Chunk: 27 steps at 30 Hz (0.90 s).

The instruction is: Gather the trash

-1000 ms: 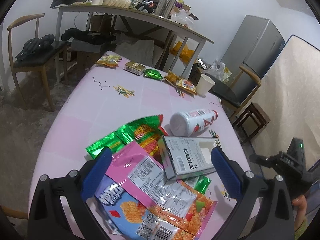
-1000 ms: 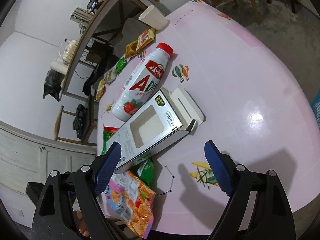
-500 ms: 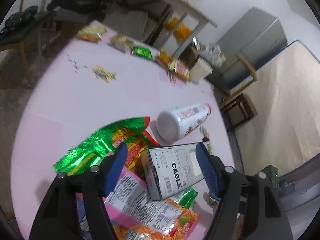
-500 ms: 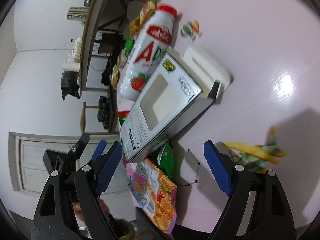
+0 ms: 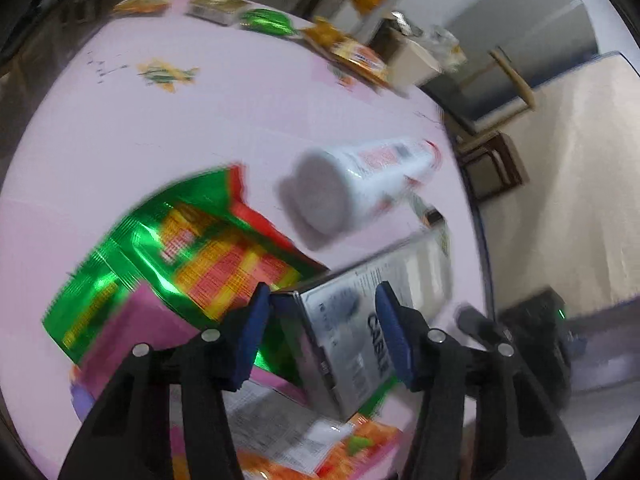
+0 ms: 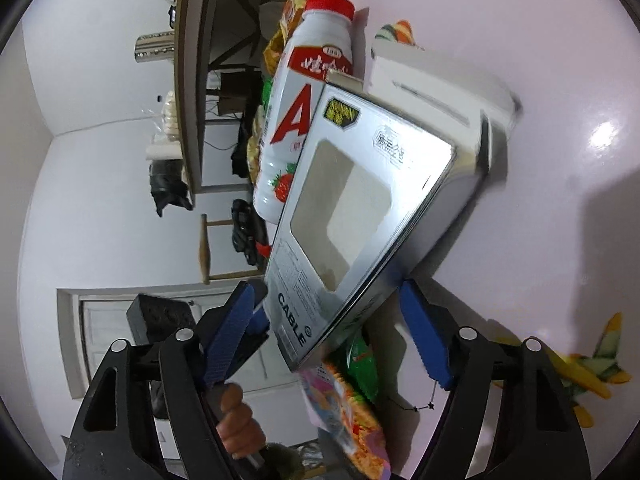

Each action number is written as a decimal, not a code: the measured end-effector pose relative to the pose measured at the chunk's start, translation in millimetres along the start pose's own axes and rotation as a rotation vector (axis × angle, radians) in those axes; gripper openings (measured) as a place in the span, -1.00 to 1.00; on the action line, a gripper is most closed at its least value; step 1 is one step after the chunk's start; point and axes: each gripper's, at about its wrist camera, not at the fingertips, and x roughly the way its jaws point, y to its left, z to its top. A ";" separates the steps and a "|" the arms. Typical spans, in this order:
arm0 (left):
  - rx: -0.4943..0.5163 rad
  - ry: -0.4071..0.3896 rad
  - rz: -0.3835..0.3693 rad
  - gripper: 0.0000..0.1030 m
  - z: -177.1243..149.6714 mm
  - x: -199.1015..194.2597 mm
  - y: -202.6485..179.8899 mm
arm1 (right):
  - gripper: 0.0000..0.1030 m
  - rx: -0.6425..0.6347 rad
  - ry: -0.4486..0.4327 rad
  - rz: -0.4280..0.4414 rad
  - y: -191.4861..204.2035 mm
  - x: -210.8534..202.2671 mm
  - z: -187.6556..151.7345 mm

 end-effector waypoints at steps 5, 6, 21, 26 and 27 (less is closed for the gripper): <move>0.104 0.050 -0.091 0.02 -37.3 -3.4 -62.6 | 0.37 -0.022 -0.001 -0.008 -4.3 -24.7 -1.5; 0.122 0.059 -0.108 0.02 -42.3 -3.0 -70.8 | 0.37 -0.031 -0.008 -0.024 -5.4 -33.0 -1.5; 0.325 0.044 -0.090 0.27 -135.6 16.6 -195.2 | 0.75 -0.191 -0.254 -0.388 17.0 -95.6 -7.4; 0.270 -0.008 -0.033 0.27 -152.5 1.7 -198.7 | 0.75 -0.219 -0.255 -0.439 24.5 -71.9 -3.5; 0.264 -0.014 -0.030 0.27 -155.6 -0.6 -195.0 | 0.75 -0.211 -0.249 -0.437 18.3 -77.7 -5.3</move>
